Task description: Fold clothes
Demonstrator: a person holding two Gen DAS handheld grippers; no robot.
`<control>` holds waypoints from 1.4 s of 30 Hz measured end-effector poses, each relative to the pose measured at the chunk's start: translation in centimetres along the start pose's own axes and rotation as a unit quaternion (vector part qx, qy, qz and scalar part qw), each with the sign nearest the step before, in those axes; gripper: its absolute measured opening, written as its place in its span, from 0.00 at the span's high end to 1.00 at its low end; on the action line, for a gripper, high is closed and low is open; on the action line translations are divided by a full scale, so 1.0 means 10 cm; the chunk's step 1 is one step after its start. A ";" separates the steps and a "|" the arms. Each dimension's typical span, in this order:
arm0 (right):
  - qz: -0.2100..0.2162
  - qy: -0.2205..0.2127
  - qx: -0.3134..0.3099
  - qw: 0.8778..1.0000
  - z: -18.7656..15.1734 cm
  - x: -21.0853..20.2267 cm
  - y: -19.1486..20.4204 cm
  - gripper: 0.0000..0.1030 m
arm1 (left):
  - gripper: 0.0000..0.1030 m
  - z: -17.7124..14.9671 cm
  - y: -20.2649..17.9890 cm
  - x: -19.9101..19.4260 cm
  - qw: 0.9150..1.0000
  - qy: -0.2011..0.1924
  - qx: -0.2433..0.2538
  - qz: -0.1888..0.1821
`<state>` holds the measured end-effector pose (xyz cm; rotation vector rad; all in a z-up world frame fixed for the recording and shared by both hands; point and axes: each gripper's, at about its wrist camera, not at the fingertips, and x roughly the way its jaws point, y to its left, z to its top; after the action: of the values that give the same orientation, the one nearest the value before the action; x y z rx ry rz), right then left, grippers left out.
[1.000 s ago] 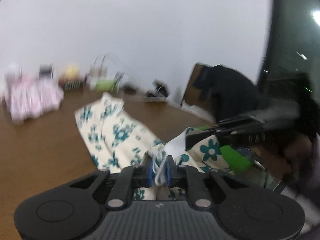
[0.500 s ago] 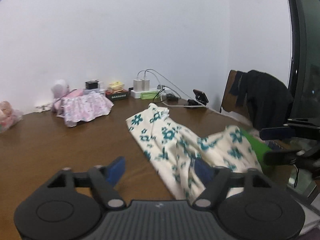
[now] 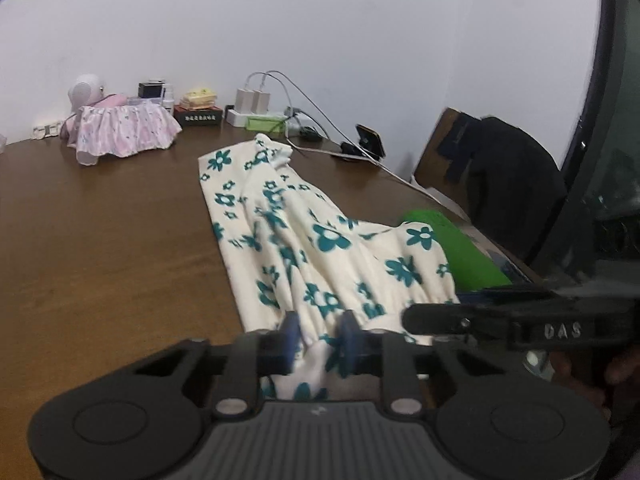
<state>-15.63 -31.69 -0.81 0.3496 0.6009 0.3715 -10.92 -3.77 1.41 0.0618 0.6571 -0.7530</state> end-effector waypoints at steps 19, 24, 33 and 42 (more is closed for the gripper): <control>0.087 0.054 -0.037 0.994 -0.08 -0.19 0.13 0.75 | 0.61 0.00 0.01 -0.14 0.998 0.017 -0.033 0.045; 0.073 0.039 -0.023 0.996 -0.06 -0.28 0.04 0.72 | 0.61 0.00 0.03 -0.06 0.999 0.019 -0.038 0.026; 0.054 -0.002 -0.009 0.999 0.09 -0.18 0.02 0.72 | 0.62 0.04 0.11 -0.01 0.997 0.024 -0.051 0.047; 0.009 0.010 -0.024 1.000 0.07 -0.03 0.12 0.77 | 0.50 0.04 0.20 -0.16 0.997 -0.006 -0.065 0.052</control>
<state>-15.74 -30.96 0.38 0.3057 0.6079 0.4059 -10.21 -1.42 2.29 -0.0279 0.6839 -0.6090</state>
